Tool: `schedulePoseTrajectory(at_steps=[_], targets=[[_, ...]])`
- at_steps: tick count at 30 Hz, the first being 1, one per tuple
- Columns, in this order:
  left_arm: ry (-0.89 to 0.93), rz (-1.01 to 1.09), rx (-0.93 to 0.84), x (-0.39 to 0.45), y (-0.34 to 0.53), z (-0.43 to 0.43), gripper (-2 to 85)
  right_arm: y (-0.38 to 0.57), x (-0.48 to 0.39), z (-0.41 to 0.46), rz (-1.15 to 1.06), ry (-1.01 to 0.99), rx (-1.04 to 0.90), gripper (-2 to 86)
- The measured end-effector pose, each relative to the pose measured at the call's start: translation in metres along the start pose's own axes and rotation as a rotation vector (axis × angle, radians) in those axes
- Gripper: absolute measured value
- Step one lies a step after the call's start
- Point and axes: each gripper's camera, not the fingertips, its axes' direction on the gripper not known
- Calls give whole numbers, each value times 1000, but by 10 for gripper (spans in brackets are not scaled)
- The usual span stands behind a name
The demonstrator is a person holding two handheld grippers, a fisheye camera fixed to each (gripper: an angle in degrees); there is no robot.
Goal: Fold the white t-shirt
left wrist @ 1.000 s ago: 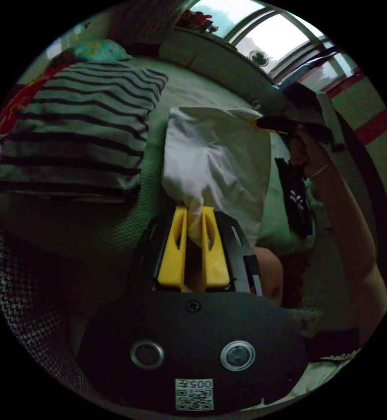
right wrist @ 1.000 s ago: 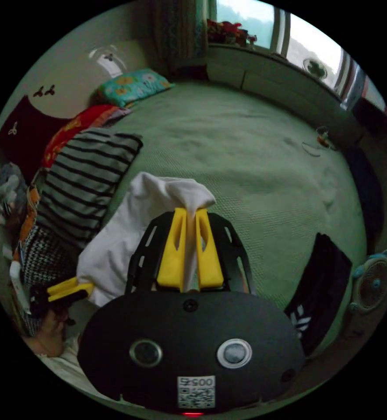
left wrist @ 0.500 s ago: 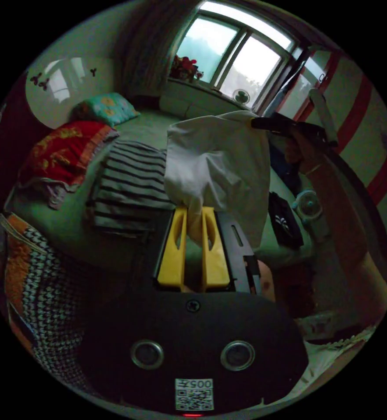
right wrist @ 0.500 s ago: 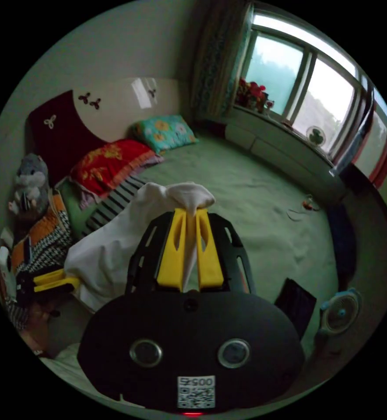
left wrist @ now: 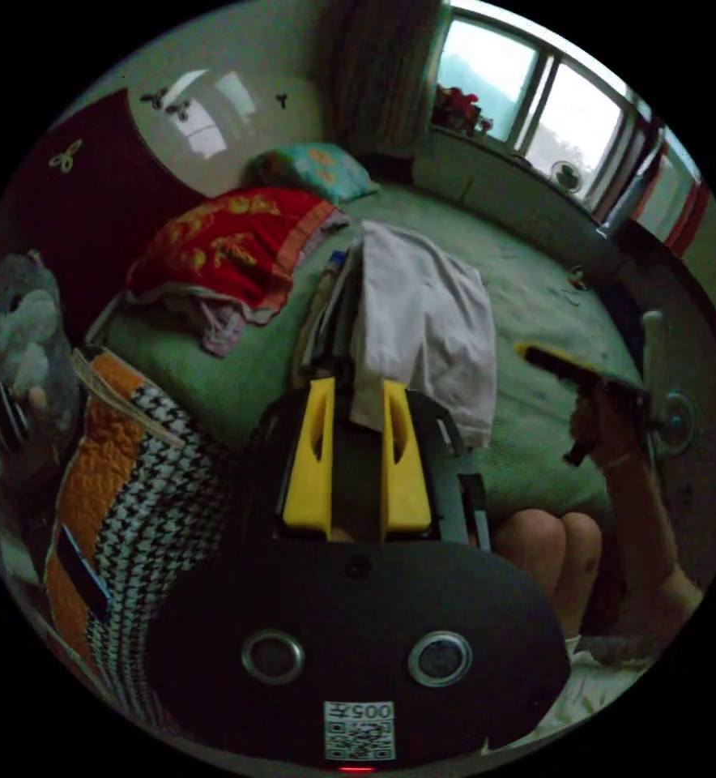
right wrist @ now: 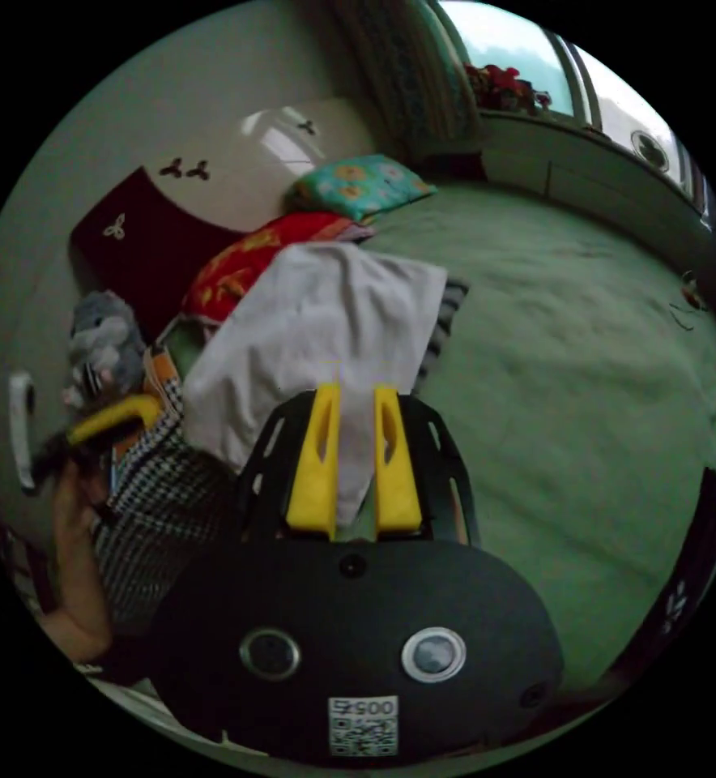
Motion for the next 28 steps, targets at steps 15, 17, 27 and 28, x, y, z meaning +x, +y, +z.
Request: schedulePoseTrajectory(at_steps=[15,17,27,28], targets=[[-114,40,9,204,-22,75,4,202,24,-62,338,251,-70,-10],[9,164,-11,272,3,87,1,237,48,-97,428,380,-32,-10],[-45,463,-162,586,91,193,-6,456,150,-195,988,420,151,-11],[-109,518,-150,614,94,201,-6,462,152,-200,993,428,153,-12]])
